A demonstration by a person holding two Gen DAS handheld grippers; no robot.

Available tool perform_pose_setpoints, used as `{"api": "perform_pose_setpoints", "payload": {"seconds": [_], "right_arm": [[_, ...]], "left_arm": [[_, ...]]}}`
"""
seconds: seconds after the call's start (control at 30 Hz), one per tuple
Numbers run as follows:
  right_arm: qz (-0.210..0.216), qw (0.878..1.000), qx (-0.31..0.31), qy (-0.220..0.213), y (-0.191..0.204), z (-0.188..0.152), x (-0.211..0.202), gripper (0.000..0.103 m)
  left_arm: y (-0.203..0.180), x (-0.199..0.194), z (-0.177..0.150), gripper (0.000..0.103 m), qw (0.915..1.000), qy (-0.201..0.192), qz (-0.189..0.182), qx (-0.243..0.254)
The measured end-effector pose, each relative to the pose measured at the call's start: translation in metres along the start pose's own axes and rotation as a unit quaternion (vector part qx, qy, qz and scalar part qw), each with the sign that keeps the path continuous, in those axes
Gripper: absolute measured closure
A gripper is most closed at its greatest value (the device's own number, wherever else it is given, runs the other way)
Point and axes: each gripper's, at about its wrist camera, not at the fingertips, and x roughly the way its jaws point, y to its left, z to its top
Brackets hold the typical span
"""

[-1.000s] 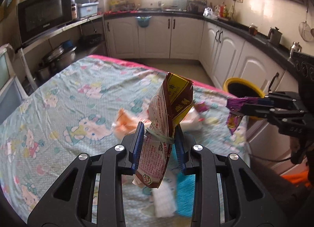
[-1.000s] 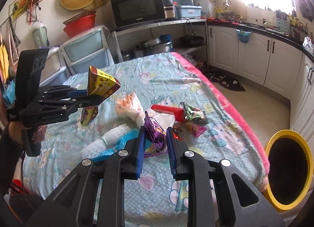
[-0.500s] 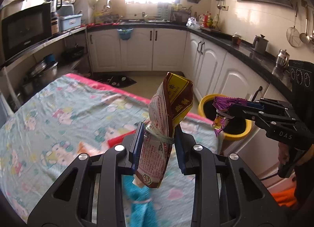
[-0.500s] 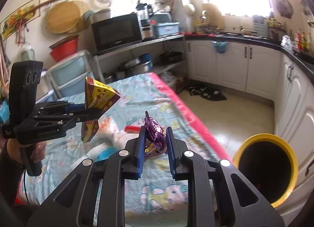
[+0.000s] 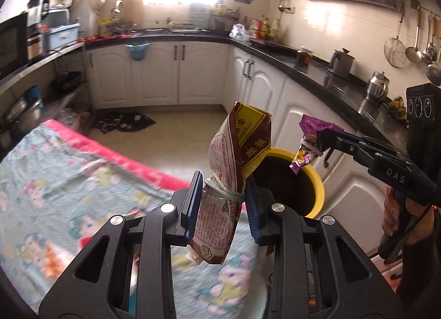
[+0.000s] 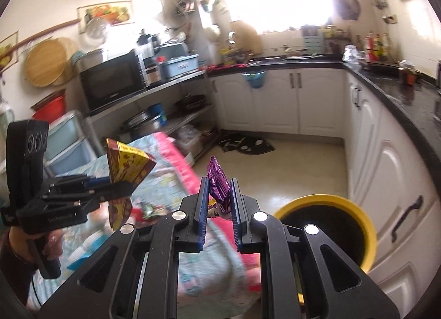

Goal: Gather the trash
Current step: 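Carry the snack bag and purple wrapper over the bin with both tools, then open both tools to drop the snack bag and wrapper into the bin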

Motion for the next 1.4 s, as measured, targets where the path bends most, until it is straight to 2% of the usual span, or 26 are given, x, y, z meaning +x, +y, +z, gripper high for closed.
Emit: {"api": "perform_pose_setpoints", "payload": {"seconds": [0.3,0.6,0.8,0.93,0.97,1.03,1.1,1.27,1.4], "right_arm": [[-0.058,0.997,0.058,-0.004,-0.073,-0.006,-0.010,0.088],[-0.096,0.991,0.093,0.011,-0.112,-0.026,-0.004,0.088],[-0.105,0.987,0.116,0.029,-0.127,-0.038,0.011,0.087],[-0.112,0.985,0.124,0.045,-0.135,-0.045,0.024,0.085],[-0.116,0.984,0.125,0.048,-0.138,-0.046,0.027,0.084],[-0.123,0.983,0.126,0.058,-0.142,-0.050,0.033,0.079],[-0.128,0.981,0.130,0.062,-0.144,-0.052,0.037,0.067],[-0.132,0.979,0.139,0.064,-0.146,-0.056,0.035,0.064],[-0.136,0.980,0.133,0.058,-0.140,-0.055,0.030,0.054]], "left_arm": [[-0.047,0.070,0.018,0.080,0.9978,0.030,-0.059,0.004],[-0.082,0.139,0.023,0.079,0.9925,0.071,-0.100,0.003],[-0.085,0.174,0.022,0.079,0.9881,0.097,-0.118,-0.008],[-0.079,0.189,0.022,0.078,0.9873,0.105,-0.117,-0.021],[-0.077,0.192,0.022,0.077,0.9871,0.108,-0.116,-0.025],[-0.074,0.200,0.022,0.060,0.9867,0.113,-0.112,-0.033],[-0.071,0.204,0.020,0.058,0.9866,0.115,-0.110,-0.037],[-0.061,0.200,0.017,0.055,0.9880,0.106,-0.102,-0.046],[-0.051,0.180,0.015,0.042,0.9913,0.088,-0.081,-0.054]]}}
